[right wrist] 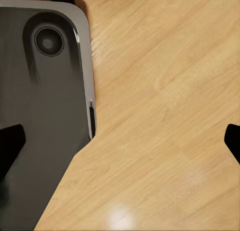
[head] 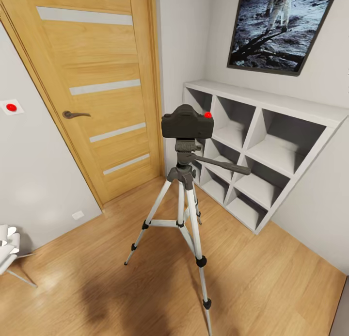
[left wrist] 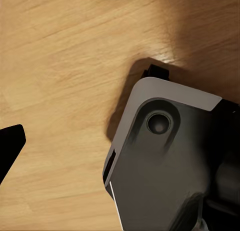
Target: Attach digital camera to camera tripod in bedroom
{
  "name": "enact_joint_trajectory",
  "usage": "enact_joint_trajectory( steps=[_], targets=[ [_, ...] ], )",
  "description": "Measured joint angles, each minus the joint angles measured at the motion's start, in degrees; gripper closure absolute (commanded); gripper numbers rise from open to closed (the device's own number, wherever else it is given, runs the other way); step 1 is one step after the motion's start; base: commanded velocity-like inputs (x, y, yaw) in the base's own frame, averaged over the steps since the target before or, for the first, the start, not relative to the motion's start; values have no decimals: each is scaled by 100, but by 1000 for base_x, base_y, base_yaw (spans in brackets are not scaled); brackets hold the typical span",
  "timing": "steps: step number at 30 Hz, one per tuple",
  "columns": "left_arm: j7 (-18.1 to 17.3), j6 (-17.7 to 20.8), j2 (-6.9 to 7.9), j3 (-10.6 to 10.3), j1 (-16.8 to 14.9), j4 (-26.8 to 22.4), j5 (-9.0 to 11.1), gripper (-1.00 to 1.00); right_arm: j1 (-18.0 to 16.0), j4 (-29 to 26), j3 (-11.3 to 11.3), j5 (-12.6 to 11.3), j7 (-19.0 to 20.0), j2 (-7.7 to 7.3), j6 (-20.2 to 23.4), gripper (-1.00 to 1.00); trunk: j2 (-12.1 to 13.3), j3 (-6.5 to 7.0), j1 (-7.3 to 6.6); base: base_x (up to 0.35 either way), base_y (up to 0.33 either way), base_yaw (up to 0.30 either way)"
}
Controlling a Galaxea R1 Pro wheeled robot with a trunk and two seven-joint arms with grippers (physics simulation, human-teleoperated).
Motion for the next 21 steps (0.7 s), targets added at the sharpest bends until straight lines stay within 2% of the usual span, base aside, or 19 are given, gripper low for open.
enact_joint_trajectory(
  steps=[8,21],
  targets=[
    [-1,0,0,1,0,0,0,-100,65,-1,3,4,3,45,-313,-100,0,67,0,0,0,0],
    [0,0,0,0,0,0,0,-100,78,-1,4,-3,3,62,-365,-100,0,186,0,0,0,0]
  ],
)
